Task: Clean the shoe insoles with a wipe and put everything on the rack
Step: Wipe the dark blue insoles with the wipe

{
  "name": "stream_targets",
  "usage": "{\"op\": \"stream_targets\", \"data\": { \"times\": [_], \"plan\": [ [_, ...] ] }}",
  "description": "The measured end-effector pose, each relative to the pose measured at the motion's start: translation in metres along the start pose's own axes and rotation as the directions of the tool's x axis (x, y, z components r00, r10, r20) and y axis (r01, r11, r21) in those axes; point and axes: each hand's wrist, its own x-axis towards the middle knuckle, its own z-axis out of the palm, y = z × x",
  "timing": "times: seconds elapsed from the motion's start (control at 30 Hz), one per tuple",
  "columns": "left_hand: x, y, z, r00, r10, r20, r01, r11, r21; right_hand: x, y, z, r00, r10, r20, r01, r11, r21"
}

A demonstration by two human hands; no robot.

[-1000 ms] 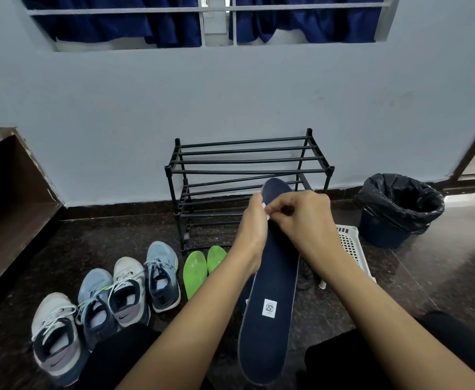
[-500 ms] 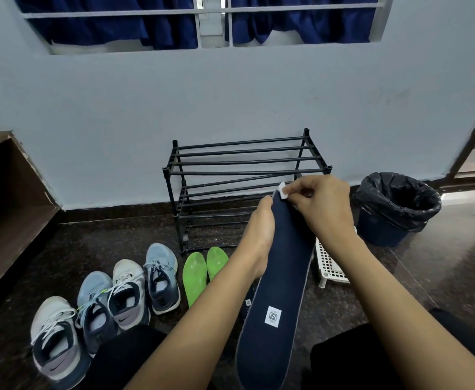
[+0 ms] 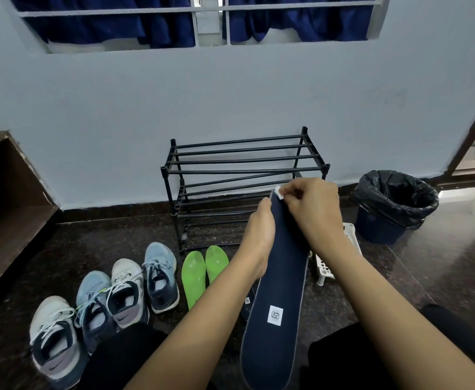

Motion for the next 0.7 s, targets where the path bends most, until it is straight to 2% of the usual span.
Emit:
{"op": "stream_targets", "data": {
  "times": [0.17,0.4,0.53,0.7],
  "plan": [
    [-0.001,-0.001,0.0,0.999,-0.015,0.035,0.015,1.0,0.018,0.0,0.005,-0.001,0.998,0.066,-0.016,-0.065,0.996,0.065],
    [-0.002,0.006,-0.009,0.998,-0.034,-0.045,0.034,0.999,0.0,-0.027,-0.005,0.007,0.99,-0.005,0.141,0.009,1.0,-0.027],
    [-0.007,0.003,-0.005,0.998,-0.04,-0.045,0.041,0.999,0.02,-0.021,0.002,0.009,0.994,-0.013,0.104,0.018,0.999,-0.048],
    [-0.004,-0.008,-0.002,0.999,-0.038,-0.013,0.038,0.999,0.014,-0.004,0.019,0.007,0.998,0.063,0.026,-0.061,0.995,-0.078]
  ]
}}
